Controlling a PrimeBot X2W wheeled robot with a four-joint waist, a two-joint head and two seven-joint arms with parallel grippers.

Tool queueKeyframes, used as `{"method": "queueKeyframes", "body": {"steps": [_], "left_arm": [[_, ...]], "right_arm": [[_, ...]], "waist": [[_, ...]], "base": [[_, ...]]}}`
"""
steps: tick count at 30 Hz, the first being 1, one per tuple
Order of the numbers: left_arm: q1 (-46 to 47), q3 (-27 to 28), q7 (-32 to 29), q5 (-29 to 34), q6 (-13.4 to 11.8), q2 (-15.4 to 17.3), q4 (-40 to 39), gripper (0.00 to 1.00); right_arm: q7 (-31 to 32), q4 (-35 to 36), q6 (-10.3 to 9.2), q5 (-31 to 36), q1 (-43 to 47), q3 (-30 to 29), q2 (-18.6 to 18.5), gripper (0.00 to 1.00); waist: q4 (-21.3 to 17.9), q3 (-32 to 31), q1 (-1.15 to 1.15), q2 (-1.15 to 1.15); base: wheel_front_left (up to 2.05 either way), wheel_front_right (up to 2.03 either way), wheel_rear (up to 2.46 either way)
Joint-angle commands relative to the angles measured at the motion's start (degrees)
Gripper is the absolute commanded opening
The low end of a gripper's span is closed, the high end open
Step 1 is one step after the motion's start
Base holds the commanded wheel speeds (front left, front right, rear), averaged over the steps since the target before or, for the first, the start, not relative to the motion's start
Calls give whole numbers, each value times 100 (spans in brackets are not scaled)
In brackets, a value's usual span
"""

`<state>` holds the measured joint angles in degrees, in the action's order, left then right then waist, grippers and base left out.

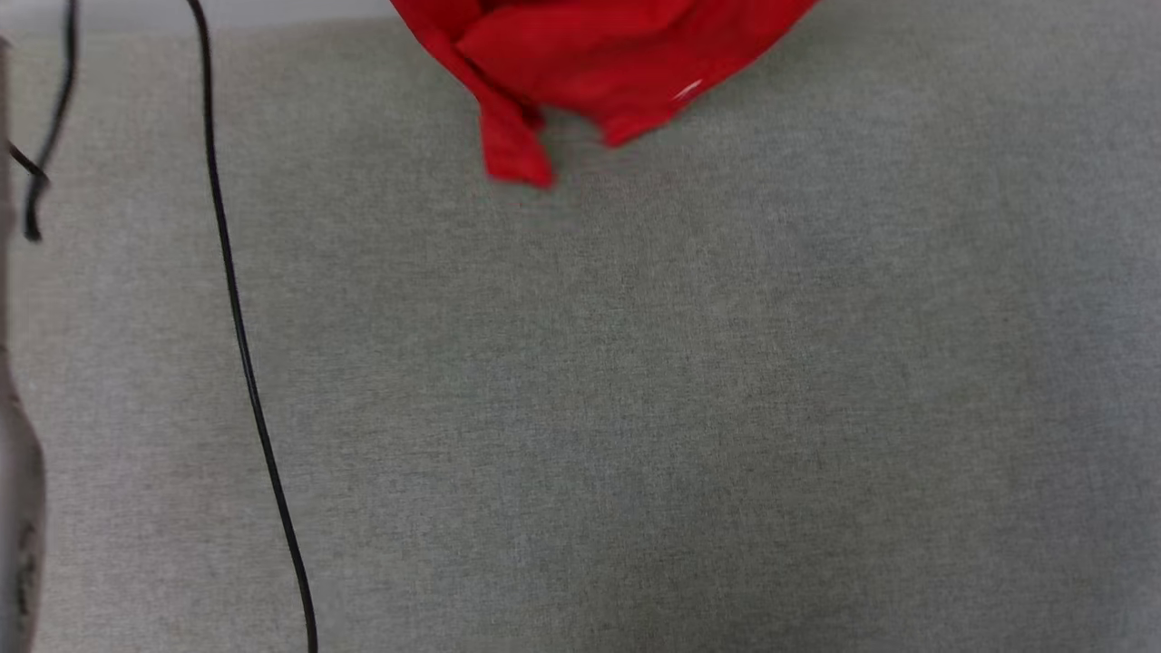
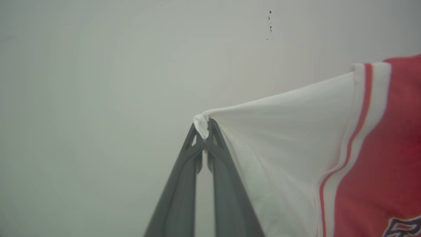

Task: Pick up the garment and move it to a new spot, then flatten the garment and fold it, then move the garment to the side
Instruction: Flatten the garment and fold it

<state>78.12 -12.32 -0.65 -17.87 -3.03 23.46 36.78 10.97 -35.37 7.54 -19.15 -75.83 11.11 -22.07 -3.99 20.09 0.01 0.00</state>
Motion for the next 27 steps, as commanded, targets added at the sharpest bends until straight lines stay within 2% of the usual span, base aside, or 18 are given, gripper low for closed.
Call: {"method": "queueKeyframes", "body": {"steps": [1, 7, 13, 19, 27], "left_arm": [[87, 32, 52, 21, 1, 72, 24, 0], [756, 100, 294, -59, 42, 31, 239, 0], [740, 91, 317, -196, 64, -150, 472, 0], [405, 179, 356, -467, 92, -330, 688, 0], [-368, 303, 703, -858, 318, -591, 970, 0]], "right_arm": [[-77, -37, -10, 6, -143, -6, -7, 0], [-526, -624, -10, 43, -1211, 202, 61, 0], [-850, -1240, -10, -121, -1729, 582, 214, 0], [-1057, -1712, -10, -409, -1760, 967, 352, 0], [-1333, -1970, -9, -1107, -967, 1528, 320, 0]], "waist": [[-56, 145, -1, 0], [2, 614, -1, 0], [58, 1017, -1, 0], [71, 1316, -1, 0], [157, 1407, -1, 0]], "base": [[0, 0, 0], [0, 0, 0], [0, 0, 0], [0, 0, 0], [0, 0, 0]]}}
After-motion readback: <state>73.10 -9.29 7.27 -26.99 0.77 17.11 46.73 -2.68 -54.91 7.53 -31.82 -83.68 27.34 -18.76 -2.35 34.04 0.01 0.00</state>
